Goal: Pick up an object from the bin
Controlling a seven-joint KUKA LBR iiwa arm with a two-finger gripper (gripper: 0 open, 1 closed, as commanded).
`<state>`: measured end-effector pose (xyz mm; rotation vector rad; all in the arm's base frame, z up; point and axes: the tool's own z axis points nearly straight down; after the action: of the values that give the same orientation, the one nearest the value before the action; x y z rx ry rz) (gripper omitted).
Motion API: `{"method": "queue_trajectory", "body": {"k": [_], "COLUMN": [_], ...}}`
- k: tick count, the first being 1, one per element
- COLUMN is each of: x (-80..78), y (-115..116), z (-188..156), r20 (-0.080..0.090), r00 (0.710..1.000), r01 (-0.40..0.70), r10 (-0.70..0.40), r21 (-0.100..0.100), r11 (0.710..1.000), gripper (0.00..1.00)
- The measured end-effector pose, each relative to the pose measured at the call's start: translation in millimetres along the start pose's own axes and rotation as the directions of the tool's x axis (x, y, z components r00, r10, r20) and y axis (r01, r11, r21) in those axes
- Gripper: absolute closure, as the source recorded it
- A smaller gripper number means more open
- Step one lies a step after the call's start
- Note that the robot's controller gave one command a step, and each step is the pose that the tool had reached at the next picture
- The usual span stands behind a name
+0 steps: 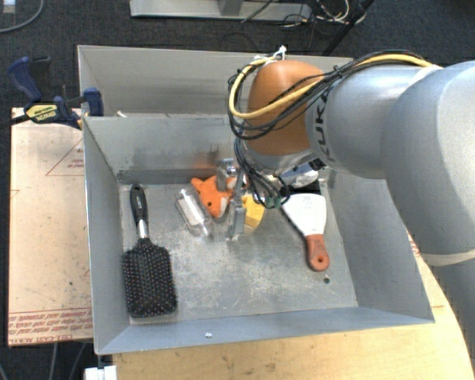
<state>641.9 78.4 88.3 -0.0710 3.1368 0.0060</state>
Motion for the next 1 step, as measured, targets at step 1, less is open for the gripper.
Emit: {"method": "queue_trajectory", "body": {"k": [1], "x": [-0.8], "y": [-6.5], "z": [22.6], "r20": [0.014], "r00": [0.999], "r01": [-0.039], "r10": [0.039], "r21": [-0.003], "r11": [0.999], "gripper": [0.00]}}
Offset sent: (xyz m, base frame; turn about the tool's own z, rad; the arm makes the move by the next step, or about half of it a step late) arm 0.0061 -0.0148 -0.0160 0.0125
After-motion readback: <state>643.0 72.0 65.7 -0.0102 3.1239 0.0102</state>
